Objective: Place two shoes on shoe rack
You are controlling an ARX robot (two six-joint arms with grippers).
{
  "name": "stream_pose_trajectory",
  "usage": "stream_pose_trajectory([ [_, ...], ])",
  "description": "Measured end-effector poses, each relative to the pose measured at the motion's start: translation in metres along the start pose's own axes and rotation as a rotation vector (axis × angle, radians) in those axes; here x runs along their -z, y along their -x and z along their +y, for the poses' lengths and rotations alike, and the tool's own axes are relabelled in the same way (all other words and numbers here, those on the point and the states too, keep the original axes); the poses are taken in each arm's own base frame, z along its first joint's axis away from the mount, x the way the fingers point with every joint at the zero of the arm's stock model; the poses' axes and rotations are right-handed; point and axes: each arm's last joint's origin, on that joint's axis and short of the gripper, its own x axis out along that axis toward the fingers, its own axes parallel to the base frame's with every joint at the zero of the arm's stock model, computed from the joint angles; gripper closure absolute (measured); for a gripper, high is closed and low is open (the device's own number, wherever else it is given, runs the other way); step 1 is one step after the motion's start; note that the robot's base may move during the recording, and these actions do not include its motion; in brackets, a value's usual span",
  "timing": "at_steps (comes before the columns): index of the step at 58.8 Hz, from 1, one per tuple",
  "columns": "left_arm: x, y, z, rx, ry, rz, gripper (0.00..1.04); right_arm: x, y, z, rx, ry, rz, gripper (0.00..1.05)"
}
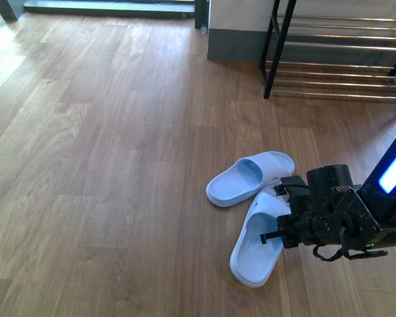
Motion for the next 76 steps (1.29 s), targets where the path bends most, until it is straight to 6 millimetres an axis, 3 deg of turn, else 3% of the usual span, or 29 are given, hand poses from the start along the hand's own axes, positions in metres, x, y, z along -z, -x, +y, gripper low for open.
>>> stream_pose_trajectory([
  [3, 0.000, 0.000, 0.000, 0.000, 0.000, 0.000, 0.09, -0.002, 0.000, -0.001, 0.005, -0.006, -0.008, 1.03],
  [19, 0.000, 0.000, 0.000, 0.000, 0.000, 0.000, 0.09, 0.003, 0.008, -0.011, 0.017, -0.039, -0.059, 1.03],
  [29, 0.000, 0.000, 0.000, 0.000, 0.000, 0.000, 0.09, 0.006, 0.038, -0.027, 0.019, -0.047, -0.142, 1.03],
  [46, 0.000, 0.000, 0.000, 0.000, 0.000, 0.000, 0.09, 0.014, 0.125, -0.037, 0.074, -0.047, -0.262, 1.03],
  [76, 0.000, 0.000, 0.000, 0.000, 0.000, 0.000, 0.09, 0.005, 0.303, -0.048, 0.214, -0.051, -0.540, 1.03],
])
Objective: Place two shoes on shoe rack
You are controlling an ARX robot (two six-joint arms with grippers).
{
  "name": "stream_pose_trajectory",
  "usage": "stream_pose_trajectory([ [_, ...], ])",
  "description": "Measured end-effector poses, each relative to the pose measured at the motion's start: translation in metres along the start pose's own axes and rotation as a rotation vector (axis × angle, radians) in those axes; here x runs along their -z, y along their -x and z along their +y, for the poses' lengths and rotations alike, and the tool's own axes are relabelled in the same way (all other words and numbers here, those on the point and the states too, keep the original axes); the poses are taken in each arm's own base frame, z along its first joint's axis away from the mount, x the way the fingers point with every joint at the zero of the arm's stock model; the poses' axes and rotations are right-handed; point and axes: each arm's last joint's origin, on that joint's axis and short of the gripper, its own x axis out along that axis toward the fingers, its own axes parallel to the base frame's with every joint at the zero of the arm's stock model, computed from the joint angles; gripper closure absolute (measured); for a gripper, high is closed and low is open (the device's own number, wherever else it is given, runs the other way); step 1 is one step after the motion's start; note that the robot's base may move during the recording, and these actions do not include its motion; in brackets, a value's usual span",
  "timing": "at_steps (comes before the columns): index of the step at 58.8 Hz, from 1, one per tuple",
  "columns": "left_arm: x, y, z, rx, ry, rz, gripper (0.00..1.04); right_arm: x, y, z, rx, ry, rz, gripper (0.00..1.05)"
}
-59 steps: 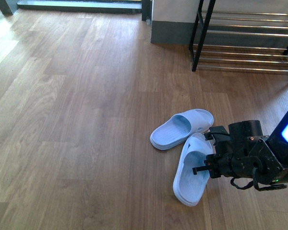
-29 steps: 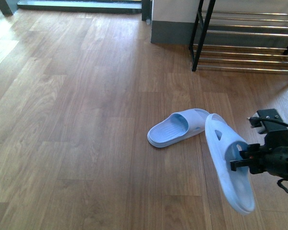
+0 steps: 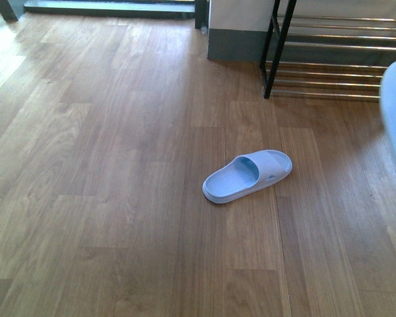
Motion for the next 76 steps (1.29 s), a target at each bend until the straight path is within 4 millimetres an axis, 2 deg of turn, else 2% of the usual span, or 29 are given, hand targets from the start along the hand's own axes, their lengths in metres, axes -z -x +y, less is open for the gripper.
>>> stream_pose_trajectory([
  [6, 0.000, 0.000, 0.000, 0.000, 0.000, 0.000, 0.09, -0.018, 0.029, -0.008, 0.023, -0.003, -0.078, 1.03],
  [14, 0.000, 0.000, 0.000, 0.000, 0.000, 0.000, 0.09, -0.033, 0.058, -0.017, 0.059, -0.007, -0.163, 1.03],
  [25, 0.000, 0.000, 0.000, 0.000, 0.000, 0.000, 0.09, -0.037, 0.078, -0.029, 0.131, -0.037, -0.224, 1.03],
  [33, 0.000, 0.000, 0.000, 0.000, 0.000, 0.000, 0.09, -0.030, 0.083, -0.033, 0.167, -0.081, -0.217, 1.03],
  [76, 0.000, 0.000, 0.000, 0.000, 0.000, 0.000, 0.09, -0.029, 0.083, -0.033, 0.172, -0.093, -0.217, 1.03],
])
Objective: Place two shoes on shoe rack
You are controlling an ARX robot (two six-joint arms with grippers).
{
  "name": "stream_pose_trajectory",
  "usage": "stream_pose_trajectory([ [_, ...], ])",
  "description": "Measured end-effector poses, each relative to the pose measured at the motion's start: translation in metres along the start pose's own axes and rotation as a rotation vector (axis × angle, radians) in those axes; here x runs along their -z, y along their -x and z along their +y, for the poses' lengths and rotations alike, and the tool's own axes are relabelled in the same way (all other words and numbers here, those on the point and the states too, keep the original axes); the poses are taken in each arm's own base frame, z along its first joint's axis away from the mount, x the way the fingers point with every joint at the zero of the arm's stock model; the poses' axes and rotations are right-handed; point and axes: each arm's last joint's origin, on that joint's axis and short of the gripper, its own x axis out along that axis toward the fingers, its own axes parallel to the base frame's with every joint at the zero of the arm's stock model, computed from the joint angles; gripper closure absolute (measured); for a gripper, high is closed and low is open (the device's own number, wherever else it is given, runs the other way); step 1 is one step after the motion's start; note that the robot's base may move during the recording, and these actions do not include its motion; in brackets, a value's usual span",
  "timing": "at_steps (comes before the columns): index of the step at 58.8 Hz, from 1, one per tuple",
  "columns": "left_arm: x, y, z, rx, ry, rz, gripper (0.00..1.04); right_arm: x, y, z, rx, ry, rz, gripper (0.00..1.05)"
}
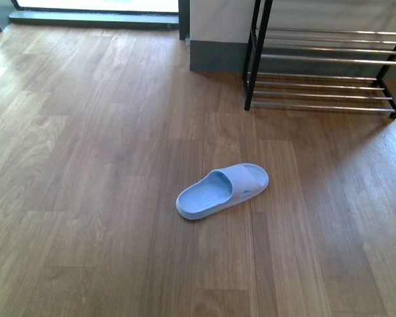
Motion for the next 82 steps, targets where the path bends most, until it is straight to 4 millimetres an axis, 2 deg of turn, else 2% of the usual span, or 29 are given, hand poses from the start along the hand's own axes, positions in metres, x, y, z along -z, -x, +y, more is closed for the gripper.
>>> stream_pose_trajectory([
  [82, -0.0001, 0.0000, 0.0002, -0.003, 0.000, 0.000, 0.09, 0.0000, 0.0000, 0.0001, -0.003, 0.000, 0.000, 1.03],
])
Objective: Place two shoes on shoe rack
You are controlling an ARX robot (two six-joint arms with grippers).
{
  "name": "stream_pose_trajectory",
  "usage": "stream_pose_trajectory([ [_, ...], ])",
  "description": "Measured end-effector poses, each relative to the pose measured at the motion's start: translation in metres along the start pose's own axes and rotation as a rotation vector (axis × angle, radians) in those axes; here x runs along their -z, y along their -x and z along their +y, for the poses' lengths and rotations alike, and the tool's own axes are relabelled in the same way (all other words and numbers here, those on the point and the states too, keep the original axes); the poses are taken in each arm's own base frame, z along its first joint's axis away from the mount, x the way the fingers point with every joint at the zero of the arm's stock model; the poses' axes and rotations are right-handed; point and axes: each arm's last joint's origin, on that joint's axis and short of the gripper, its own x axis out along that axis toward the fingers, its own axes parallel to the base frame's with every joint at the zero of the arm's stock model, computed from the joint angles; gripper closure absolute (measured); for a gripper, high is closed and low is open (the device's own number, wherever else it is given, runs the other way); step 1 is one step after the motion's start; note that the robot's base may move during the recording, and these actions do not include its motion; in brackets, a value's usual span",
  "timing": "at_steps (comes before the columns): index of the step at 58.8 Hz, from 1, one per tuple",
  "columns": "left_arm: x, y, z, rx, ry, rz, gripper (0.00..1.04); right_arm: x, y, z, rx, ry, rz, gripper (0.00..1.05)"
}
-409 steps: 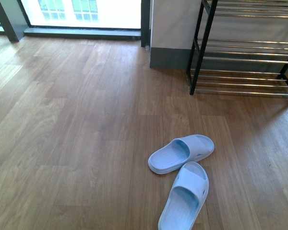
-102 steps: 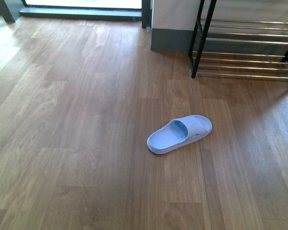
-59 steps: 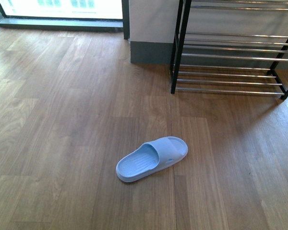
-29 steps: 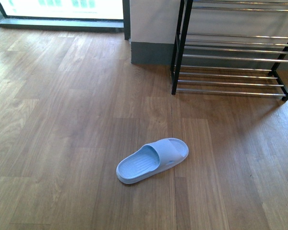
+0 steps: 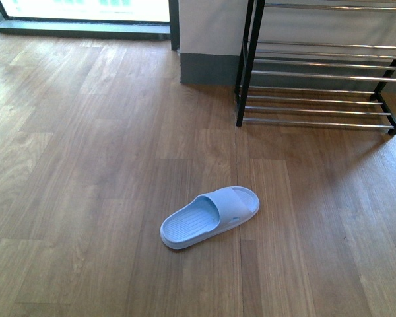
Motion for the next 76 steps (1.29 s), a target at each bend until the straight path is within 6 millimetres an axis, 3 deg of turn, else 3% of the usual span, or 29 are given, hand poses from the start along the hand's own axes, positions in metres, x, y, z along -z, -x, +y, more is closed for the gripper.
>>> stream_pose_trajectory([
  [76, 0.0000, 0.0000, 0.0000, 0.000, 0.000, 0.000, 0.09, 0.0000, 0.0001, 0.0000, 0.002, 0.000, 0.000, 1.03],
])
